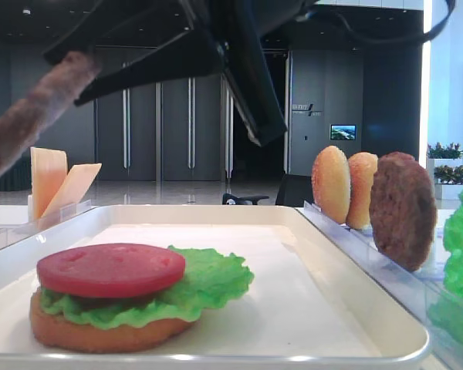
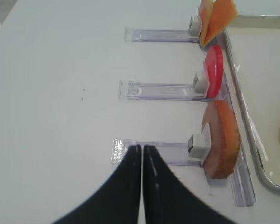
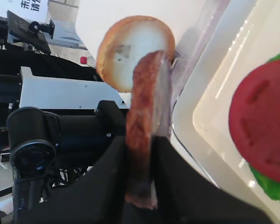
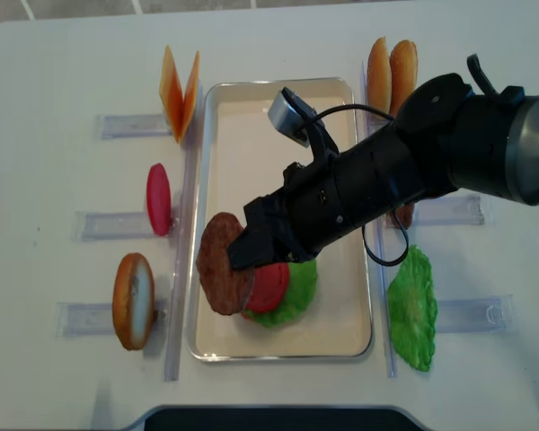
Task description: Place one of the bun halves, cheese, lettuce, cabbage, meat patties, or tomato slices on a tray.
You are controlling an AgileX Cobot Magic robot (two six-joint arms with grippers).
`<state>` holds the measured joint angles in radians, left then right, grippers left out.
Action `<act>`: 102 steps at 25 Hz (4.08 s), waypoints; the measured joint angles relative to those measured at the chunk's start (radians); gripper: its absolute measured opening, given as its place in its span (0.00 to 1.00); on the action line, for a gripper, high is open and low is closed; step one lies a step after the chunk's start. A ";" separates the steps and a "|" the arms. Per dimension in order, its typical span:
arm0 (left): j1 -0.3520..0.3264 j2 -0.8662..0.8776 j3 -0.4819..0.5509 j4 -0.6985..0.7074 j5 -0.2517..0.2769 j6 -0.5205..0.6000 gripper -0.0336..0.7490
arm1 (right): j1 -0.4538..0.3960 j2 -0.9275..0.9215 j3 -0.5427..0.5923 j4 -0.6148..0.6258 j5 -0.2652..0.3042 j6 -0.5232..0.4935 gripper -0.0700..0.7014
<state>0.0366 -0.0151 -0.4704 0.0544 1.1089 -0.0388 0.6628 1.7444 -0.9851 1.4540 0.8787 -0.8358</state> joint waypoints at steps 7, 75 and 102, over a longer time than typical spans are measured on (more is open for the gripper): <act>0.000 0.000 0.000 0.000 0.000 0.000 0.04 | -0.032 0.050 0.000 0.000 0.000 -0.005 0.29; 0.000 0.000 0.000 0.000 0.000 0.000 0.04 | -0.103 0.113 0.000 -0.064 0.070 -0.010 0.32; 0.000 0.000 0.000 0.000 0.000 0.000 0.04 | -0.104 -0.162 0.000 -0.500 -0.136 0.081 0.76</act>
<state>0.0366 -0.0151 -0.4704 0.0544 1.1093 -0.0388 0.5584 1.5824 -0.9851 0.9542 0.7425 -0.7543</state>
